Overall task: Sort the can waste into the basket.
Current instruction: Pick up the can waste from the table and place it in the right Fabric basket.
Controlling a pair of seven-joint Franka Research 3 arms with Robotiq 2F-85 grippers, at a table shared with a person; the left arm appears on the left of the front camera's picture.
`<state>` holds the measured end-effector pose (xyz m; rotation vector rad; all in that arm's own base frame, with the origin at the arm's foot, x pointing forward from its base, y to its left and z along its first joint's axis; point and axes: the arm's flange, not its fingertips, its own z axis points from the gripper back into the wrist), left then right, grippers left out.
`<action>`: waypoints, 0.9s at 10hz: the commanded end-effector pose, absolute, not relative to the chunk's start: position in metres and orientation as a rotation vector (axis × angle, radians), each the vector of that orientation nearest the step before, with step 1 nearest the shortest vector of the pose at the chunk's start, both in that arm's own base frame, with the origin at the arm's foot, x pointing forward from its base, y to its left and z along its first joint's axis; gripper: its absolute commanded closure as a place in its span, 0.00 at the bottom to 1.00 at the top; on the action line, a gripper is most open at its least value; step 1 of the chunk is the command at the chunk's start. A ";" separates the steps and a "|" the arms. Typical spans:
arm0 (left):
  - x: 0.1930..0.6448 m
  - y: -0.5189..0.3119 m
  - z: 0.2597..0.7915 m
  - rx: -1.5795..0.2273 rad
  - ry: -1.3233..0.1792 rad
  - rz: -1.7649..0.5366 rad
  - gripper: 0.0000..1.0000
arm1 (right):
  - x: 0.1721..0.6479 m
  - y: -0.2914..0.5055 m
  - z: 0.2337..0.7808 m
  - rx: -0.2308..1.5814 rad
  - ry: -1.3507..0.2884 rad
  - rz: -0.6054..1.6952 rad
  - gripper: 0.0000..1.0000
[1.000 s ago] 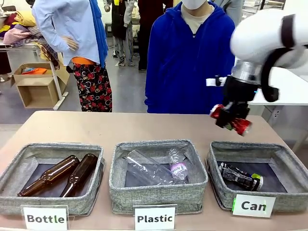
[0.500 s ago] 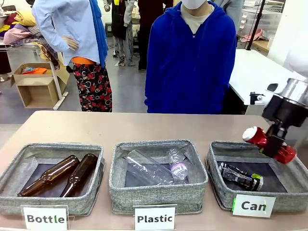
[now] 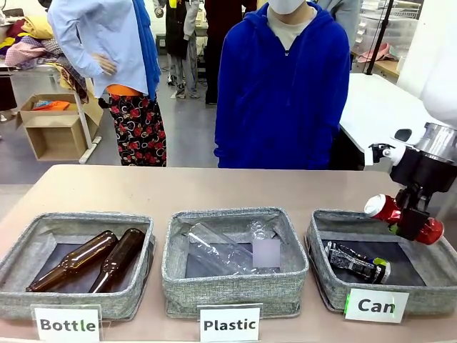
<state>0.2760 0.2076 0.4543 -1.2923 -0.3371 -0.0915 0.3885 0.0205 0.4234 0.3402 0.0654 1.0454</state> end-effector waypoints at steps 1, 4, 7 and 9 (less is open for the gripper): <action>0.273 0.208 0.456 -1.297 -0.332 -0.101 0.00 | 0.397 0.021 0.421 0.324 0.056 1.062 1.00; 0.273 0.208 0.456 -1.297 -0.332 -0.101 0.00 | 0.396 0.028 0.417 0.300 0.059 1.043 0.15; 0.273 0.208 0.456 -1.297 -0.332 -0.101 0.00 | 0.396 0.032 0.415 0.295 0.061 1.034 0.00; 0.273 0.208 0.456 -1.297 -0.332 -0.101 0.00 | 0.396 0.033 0.414 0.298 0.053 1.021 0.02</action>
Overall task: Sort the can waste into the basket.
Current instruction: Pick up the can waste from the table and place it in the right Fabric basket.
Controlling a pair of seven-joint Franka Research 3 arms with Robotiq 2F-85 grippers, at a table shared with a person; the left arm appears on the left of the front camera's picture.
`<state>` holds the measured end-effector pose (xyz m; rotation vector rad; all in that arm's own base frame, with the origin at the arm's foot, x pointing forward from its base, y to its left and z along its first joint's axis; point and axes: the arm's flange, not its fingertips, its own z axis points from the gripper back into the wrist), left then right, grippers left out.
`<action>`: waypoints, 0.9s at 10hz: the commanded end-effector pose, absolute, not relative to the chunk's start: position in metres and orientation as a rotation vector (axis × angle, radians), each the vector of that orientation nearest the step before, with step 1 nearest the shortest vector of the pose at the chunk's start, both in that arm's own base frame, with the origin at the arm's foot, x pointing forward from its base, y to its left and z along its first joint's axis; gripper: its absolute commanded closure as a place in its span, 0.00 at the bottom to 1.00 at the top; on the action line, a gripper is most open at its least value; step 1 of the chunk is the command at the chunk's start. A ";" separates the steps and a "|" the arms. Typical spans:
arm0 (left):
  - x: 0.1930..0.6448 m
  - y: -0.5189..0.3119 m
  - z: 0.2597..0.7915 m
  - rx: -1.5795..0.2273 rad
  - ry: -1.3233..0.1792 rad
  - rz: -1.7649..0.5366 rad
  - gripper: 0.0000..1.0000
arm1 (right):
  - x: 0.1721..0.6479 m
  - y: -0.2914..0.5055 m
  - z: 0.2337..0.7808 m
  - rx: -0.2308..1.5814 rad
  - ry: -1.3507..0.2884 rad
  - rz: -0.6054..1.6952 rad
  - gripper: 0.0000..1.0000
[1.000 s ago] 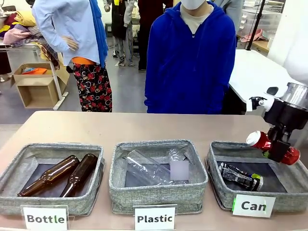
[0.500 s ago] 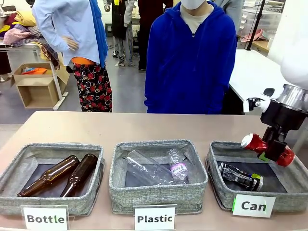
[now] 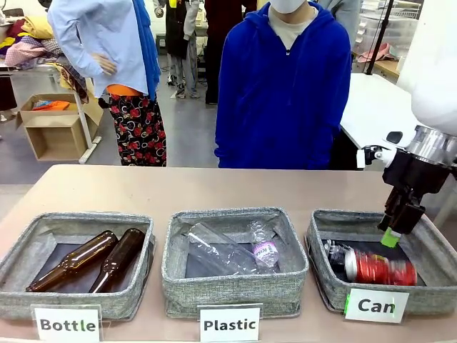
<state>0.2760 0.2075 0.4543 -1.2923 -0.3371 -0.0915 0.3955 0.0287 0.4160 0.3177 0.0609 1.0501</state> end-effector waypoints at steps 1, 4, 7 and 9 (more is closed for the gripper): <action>0.273 0.208 0.456 -1.297 -0.332 -0.101 0.00 | 0.397 0.032 0.414 0.302 0.048 1.008 0.00; 0.273 0.208 0.456 -1.297 -0.332 -0.101 0.00 | 0.397 0.032 0.417 0.383 0.025 0.918 0.00; 0.273 0.208 0.456 -1.297 -0.332 -0.101 0.00 | 0.403 0.029 0.431 0.945 -0.037 0.420 0.00; 0.273 0.208 0.456 -1.297 -0.332 -0.101 0.00 | 0.419 0.017 0.438 1.328 -0.247 0.223 0.00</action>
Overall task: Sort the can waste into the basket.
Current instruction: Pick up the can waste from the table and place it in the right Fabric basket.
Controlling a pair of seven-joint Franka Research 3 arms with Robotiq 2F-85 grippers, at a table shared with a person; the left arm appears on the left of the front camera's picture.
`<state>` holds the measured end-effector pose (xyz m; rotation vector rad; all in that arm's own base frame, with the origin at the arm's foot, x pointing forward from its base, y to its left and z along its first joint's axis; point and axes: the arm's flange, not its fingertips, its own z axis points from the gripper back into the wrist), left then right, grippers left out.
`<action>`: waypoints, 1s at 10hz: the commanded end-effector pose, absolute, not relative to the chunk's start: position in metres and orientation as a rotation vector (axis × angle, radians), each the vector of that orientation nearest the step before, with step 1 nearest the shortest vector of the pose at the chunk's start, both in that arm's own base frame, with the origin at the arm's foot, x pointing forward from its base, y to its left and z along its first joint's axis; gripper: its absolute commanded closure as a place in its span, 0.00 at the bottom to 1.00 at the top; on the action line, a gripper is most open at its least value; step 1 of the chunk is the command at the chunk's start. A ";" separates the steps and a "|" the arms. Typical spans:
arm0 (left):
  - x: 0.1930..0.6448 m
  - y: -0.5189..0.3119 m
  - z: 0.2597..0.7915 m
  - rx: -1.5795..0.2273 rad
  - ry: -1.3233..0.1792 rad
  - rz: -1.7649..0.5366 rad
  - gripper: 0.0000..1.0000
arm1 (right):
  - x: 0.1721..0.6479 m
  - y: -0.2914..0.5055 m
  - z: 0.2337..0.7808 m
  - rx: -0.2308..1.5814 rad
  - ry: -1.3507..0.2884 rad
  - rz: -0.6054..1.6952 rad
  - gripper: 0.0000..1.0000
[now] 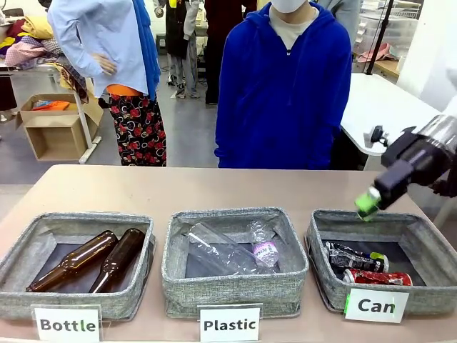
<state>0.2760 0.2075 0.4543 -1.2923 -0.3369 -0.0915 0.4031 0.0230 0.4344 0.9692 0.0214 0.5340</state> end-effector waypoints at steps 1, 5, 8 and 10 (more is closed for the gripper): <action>0.273 0.208 0.456 -1.297 -0.332 -0.101 0.00 | 0.422 0.012 0.441 1.518 -0.304 0.120 0.00; 0.273 0.208 0.456 -1.297 -0.332 -0.101 0.00 | 0.434 -0.012 0.423 1.708 -0.324 -0.110 0.00; 0.273 0.208 0.456 -1.297 -0.332 -0.101 0.00 | 0.429 -0.013 0.436 1.530 -0.161 0.174 0.00; 0.273 0.208 0.456 -1.297 -0.332 -0.101 0.00 | 0.429 -0.013 0.436 1.530 -0.161 0.174 0.00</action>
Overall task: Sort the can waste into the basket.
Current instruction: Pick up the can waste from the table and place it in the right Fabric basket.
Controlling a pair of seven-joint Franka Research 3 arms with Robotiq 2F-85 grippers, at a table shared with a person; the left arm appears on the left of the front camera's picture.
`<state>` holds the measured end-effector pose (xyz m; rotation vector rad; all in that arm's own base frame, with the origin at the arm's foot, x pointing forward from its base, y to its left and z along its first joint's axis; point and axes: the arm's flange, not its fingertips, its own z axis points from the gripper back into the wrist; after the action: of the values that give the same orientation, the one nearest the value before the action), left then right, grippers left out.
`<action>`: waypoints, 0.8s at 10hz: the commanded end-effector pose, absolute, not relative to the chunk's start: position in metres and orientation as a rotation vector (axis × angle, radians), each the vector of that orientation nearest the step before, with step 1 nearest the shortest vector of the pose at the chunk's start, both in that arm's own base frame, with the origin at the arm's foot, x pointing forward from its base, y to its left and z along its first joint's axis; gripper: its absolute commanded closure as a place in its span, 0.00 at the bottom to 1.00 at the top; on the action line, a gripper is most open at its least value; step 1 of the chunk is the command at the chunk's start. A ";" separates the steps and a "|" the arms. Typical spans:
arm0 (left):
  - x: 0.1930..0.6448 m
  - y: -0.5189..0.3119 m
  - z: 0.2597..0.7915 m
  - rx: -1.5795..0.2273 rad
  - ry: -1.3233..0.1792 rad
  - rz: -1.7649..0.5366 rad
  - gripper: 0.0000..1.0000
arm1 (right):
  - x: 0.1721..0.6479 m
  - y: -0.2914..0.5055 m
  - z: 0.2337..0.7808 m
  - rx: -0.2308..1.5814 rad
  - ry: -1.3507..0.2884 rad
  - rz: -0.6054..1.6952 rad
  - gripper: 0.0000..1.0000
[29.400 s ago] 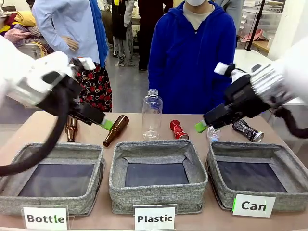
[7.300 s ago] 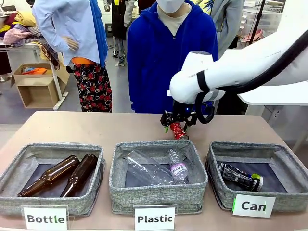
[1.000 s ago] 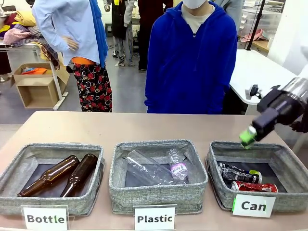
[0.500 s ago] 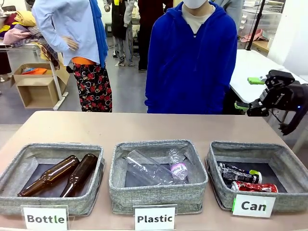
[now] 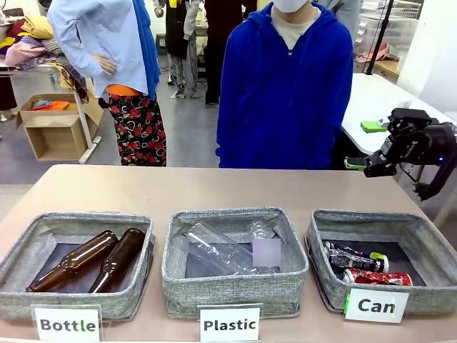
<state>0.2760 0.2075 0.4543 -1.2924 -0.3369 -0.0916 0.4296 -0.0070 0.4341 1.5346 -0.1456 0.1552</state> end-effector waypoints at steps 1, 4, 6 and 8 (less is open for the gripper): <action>0.273 0.208 0.456 -1.297 -0.332 -0.101 0.00 | 0.429 -0.013 0.436 1.530 -0.161 0.174 0.00; 0.273 0.208 0.456 -1.297 -0.332 -0.101 0.00 | 0.429 -0.013 0.436 1.530 -0.161 0.174 0.00; 0.273 0.208 0.456 -1.297 -0.332 -0.101 0.00 | 0.429 -0.013 0.436 1.530 -0.161 0.174 0.00; 0.273 0.208 0.456 -1.297 -0.332 -0.101 0.00 | 0.429 -0.013 0.436 1.530 -0.161 0.174 0.00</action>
<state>0.2760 0.2075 0.4543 -1.2924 -0.3368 -0.0916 0.4299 -0.0120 0.4350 1.5313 -0.1539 0.1498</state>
